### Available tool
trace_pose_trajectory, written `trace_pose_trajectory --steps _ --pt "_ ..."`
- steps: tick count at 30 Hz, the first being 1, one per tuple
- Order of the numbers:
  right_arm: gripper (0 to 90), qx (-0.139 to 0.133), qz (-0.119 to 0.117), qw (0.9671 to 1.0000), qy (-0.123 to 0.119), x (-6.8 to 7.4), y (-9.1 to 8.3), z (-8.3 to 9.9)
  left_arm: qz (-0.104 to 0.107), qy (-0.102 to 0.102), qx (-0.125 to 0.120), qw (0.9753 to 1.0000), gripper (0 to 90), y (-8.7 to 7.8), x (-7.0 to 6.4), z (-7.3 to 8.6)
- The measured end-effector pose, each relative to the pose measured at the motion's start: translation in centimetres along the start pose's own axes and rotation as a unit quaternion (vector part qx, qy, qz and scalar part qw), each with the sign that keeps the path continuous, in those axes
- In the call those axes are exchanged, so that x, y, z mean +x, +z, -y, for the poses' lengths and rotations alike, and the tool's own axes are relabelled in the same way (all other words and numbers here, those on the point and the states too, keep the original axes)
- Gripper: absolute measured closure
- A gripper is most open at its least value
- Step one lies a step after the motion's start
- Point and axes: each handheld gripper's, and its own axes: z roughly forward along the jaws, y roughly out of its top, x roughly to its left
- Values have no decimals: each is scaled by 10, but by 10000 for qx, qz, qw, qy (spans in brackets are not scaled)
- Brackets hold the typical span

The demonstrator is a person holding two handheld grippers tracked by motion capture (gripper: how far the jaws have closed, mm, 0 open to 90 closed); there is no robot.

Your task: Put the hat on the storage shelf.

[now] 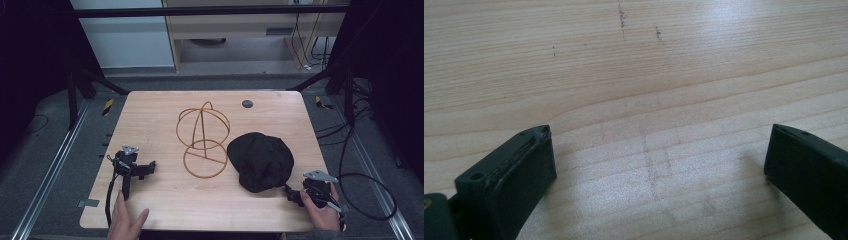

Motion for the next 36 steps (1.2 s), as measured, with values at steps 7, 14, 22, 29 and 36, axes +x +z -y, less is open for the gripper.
trace_pose_trajectory --steps 7,14,22,29,36 --pt "21 55 -23 10000 -29 2 4 -4 -184 -179 3 9997 0 0 -5 0" --pt "82 216 -226 9994 -114 12 -14 -10 -186 -181 7 9997 0 1 -5 -1" --pt "86 176 -462 9977 -466 28 -52 -40 -191 -188 3 9996 0 1 -5 -1" --pt "87 264 -573 9934 -957 44 -77 -84 -250 -254 3 9994 0 1 -8 -1" --pt "76 421 -737 9907 -1059 53 -62 -124 -254 -256 6 9993 0 0 -8 0"
